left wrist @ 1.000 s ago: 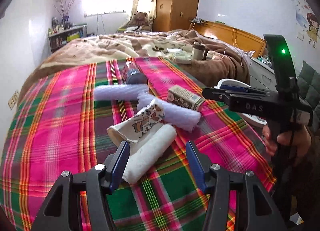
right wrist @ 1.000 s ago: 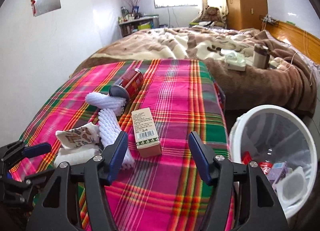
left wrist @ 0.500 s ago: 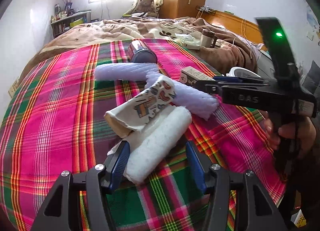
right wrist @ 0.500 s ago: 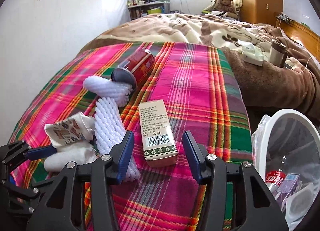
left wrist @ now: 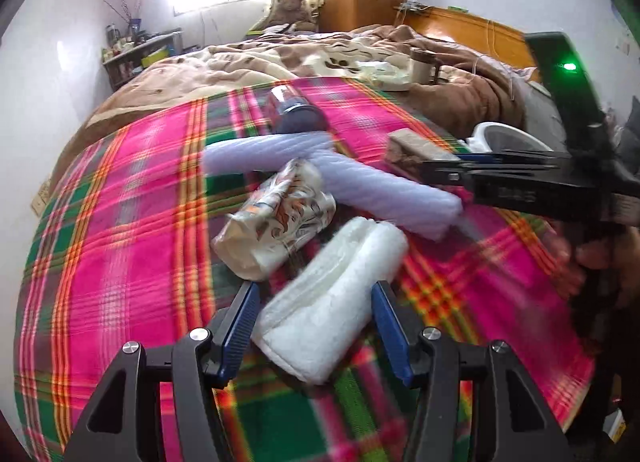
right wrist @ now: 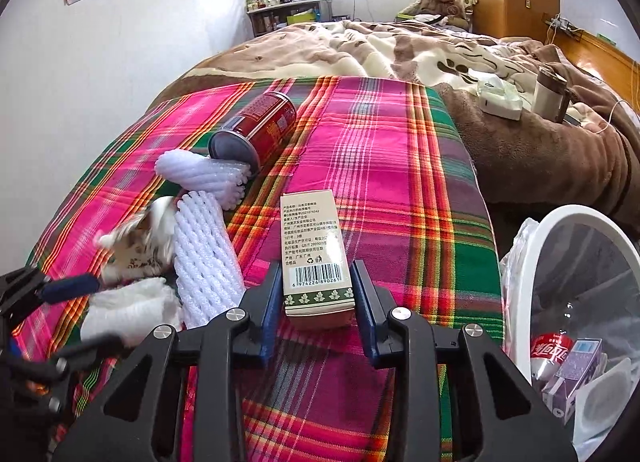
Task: Collect trash
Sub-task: 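Grasp the green-white medicine box with the right tool while the left tool grasps the white rolled towel, then carry the box and towel over the white bin and open both tools to drop them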
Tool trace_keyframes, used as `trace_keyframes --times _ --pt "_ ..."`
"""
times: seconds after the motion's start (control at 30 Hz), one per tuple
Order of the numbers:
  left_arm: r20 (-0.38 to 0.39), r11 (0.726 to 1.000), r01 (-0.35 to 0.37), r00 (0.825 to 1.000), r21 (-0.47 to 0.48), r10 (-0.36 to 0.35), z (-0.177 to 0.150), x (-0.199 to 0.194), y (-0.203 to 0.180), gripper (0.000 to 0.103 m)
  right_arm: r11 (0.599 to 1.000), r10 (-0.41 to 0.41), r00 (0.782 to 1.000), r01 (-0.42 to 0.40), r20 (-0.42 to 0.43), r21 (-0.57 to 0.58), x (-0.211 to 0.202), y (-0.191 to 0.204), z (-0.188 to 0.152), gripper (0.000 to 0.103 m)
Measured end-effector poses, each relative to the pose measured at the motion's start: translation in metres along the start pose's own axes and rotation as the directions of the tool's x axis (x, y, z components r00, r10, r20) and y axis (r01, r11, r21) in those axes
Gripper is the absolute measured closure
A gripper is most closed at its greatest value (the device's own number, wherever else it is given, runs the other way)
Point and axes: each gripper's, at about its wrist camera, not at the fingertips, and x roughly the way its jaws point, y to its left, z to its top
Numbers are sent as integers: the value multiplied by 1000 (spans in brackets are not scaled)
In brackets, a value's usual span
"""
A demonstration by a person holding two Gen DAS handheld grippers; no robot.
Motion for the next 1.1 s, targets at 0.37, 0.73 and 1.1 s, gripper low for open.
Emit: trace_keyframes --times 0.37,0.73,1.1 --pt "-49 998 65 997 -11 -65 3 18 -6 37 1000 19 1000 -19 -3 14 1 -4 -1 69" --pt "5 995 34 999 -93 -34 1 5 -5 68 1000 3 999 -4 38 25 -16 -5 -7 69" --pt "45 995 29 999 -96 -25 4 -9 -12 81 996 -1 996 -7 92 86 -39 -13 -15 69"
